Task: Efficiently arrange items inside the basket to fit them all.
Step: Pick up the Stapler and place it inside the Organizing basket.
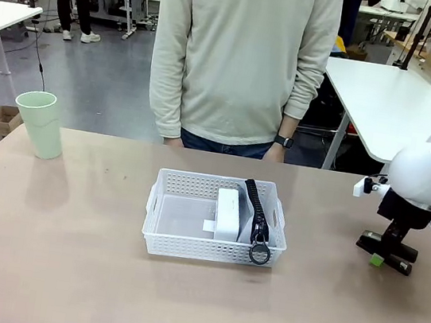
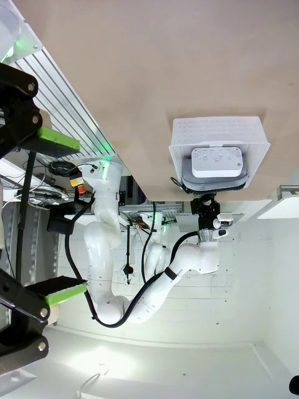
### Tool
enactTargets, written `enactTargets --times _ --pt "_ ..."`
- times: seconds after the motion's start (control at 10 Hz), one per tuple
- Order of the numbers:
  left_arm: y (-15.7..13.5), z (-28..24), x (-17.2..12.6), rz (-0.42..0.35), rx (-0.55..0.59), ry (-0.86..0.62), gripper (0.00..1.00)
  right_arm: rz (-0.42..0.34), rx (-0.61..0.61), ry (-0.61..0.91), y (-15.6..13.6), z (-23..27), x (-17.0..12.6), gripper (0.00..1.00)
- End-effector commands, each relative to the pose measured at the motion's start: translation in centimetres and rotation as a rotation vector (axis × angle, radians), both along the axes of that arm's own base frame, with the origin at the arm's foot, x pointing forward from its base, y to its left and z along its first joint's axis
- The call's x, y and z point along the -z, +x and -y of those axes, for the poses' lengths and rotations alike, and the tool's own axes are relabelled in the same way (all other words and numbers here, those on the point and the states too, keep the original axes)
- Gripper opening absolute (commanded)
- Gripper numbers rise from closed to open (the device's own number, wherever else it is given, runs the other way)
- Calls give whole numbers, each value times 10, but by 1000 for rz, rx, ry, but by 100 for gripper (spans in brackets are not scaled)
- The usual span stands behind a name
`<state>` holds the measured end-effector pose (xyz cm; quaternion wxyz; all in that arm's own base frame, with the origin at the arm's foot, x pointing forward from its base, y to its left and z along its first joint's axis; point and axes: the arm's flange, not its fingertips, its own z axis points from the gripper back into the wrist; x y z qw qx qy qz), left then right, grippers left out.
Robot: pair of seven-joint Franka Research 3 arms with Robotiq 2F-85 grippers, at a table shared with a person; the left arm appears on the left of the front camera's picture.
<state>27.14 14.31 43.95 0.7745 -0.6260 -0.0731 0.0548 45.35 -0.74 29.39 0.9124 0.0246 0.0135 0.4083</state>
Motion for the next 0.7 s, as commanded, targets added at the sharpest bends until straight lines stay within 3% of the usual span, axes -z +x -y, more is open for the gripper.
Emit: enactTargets --times 0.0,0.2,0.5,0.6 --pt "-3 0 -3 -4 8 -8 100 17 -36 25 5 2 2 100" --pt "-3 0 -3 -4 8 -8 100 21 -13 25 5 3 3 100" --pt "-3 0 -3 -4 8 -8 100 57 -34 -4 3 3 0 9" --pt "-3 0 -3 -4 8 -8 100 60 -34 -10 3 4 0 0"
